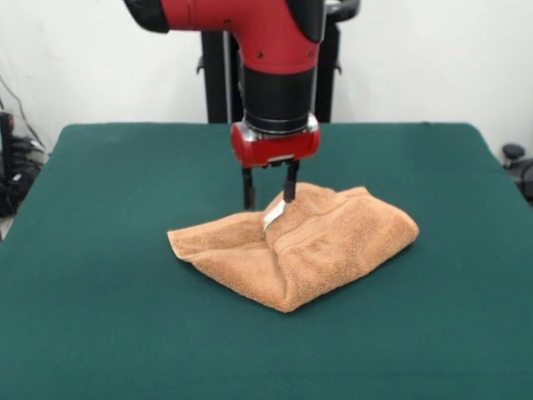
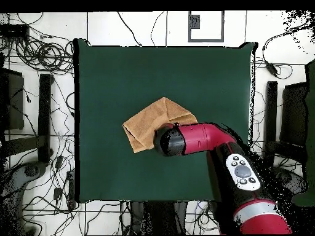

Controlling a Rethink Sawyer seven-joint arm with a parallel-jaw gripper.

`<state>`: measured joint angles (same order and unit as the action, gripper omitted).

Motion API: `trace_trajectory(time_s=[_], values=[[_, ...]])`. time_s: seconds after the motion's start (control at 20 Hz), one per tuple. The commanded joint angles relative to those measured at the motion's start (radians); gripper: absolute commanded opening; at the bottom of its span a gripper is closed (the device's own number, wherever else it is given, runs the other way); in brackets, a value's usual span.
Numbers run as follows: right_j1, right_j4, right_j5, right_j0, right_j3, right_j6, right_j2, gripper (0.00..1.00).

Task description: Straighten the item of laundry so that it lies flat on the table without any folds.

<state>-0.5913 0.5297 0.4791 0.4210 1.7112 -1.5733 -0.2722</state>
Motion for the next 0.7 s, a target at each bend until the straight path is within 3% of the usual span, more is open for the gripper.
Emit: trace_trajectory(time_s=[0.05,0.7], values=[[0.067,0.056,-0.031,-0.023,0.018,0.079,-0.138,1.00],[0.066,0.059,-0.039,-0.011,0.018,0.051,-0.182,1.00]])
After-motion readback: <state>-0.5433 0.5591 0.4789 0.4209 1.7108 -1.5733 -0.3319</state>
